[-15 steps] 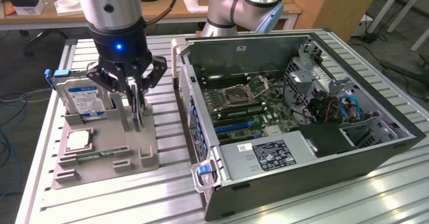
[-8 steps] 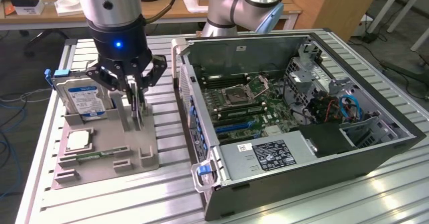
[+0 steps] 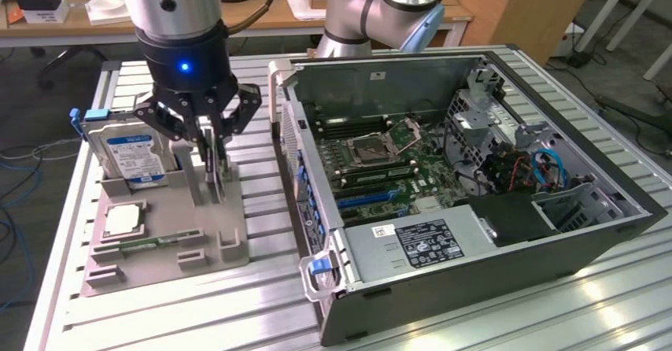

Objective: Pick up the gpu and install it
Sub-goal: 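Pick up the gpu and move the gpu toward the slot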

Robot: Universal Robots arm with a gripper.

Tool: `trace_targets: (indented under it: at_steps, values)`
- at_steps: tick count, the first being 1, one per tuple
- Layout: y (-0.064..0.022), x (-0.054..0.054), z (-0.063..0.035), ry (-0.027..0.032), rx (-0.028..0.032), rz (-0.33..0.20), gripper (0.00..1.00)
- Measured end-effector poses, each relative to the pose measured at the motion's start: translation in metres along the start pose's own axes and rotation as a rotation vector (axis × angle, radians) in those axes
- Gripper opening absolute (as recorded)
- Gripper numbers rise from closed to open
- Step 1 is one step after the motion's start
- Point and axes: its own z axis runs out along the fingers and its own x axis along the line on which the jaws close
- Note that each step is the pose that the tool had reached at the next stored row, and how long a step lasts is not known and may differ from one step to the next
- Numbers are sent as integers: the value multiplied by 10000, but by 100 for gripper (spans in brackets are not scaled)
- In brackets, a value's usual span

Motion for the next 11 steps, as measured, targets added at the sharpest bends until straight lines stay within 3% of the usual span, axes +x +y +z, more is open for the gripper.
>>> trace_targets:
  at_steps: [11]
  values:
    - [1,-1,-25,1,1,0,26]
